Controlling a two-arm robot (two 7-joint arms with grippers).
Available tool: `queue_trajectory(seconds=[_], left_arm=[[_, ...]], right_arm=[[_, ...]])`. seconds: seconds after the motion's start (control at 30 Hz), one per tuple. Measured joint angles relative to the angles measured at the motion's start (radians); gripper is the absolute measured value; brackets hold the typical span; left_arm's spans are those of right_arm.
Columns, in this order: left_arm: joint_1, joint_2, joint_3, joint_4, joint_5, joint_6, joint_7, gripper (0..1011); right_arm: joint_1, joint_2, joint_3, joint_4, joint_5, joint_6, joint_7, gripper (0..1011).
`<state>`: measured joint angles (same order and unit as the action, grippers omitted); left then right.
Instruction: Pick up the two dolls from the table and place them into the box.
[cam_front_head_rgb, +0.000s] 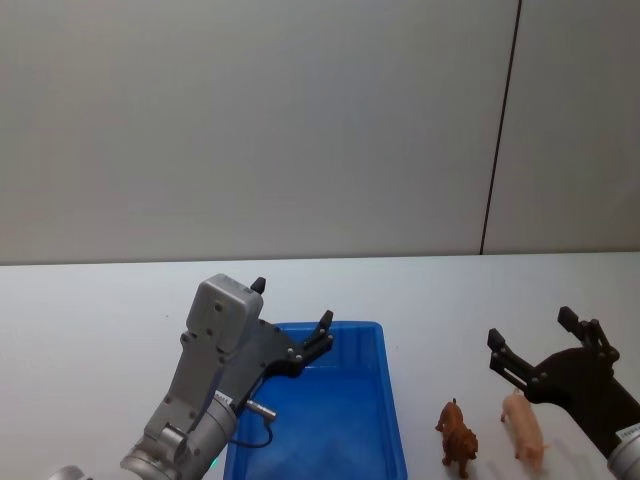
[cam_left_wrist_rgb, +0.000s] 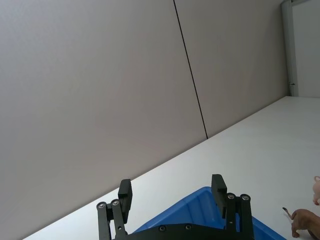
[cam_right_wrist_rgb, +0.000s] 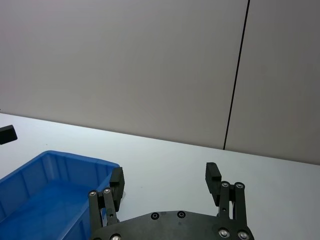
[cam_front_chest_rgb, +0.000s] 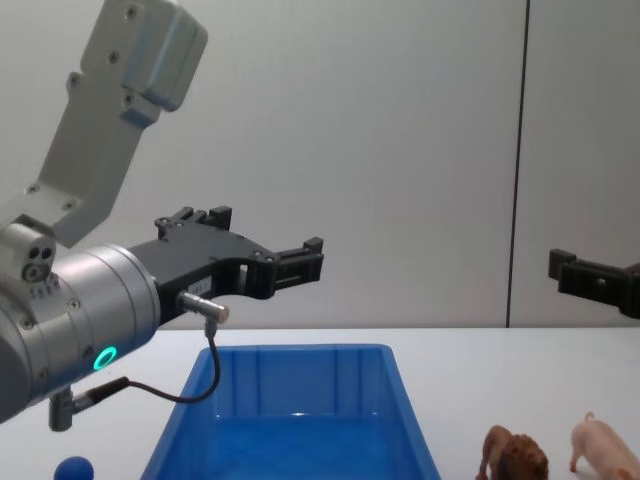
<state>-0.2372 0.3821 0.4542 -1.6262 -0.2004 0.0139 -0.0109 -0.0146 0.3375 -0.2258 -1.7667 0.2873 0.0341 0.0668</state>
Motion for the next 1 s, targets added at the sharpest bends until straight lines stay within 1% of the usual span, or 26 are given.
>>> queue_trajectory(seconds=[0.77, 1.0], left_arm=[[0.0, 0.0, 0.0, 0.0, 0.0, 0.0, 0.0, 1003], [0.0, 0.0, 0.0, 0.0, 0.0, 0.0, 0.0, 1003]], right_arm=[[0.0, 0.0, 0.001, 0.001, 0.0, 0.0, 0.002, 1001], [0.003, 0.009, 0.007, 0.009, 0.003, 0.024, 0.026, 1001]])
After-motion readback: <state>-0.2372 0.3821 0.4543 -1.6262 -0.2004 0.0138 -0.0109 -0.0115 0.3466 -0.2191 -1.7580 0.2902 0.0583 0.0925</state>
